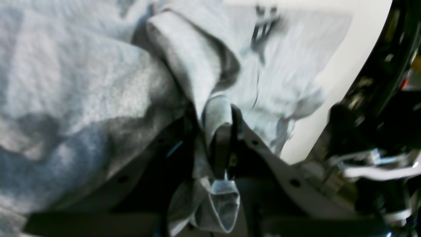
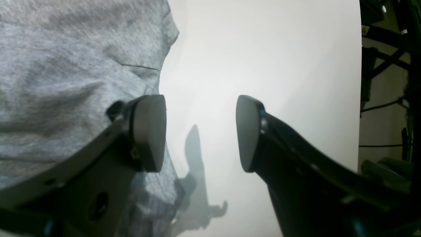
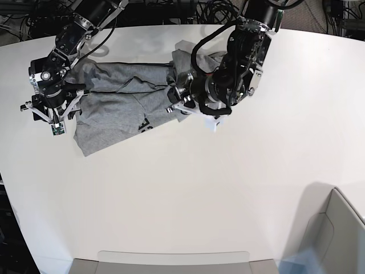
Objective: Fold the T-shirt properly
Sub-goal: 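Move the left gripper to the middle of the strip and grasp it, then fold the strip's end with the left gripper toward the right gripper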
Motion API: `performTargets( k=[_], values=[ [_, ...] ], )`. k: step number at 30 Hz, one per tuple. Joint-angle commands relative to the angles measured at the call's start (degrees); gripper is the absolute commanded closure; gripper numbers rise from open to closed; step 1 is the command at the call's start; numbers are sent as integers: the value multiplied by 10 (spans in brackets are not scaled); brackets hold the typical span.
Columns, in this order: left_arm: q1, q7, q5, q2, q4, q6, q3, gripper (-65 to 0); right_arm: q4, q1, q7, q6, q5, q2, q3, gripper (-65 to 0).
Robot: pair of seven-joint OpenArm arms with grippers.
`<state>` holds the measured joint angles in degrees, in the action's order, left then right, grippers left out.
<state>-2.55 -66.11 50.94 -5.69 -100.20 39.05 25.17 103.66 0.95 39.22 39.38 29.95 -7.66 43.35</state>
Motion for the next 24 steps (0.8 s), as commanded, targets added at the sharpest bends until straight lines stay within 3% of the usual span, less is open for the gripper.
performTargets(
  k=[1, 5, 24],
  values=[
    [-22, -10, 18, 6, -10, 10, 6, -234, -1, -9, -11, 6, -5, 4, -1, -335],
    [-30, -12, 18, 6, -10, 10, 27, -266, -17, -9, -11, 6, -5, 6, -1, -335],
    [-30, -8, 18, 5, -9, 10, 21, -267, -17, -9, -11, 6, -5, 6, 0, -335]
  ],
)
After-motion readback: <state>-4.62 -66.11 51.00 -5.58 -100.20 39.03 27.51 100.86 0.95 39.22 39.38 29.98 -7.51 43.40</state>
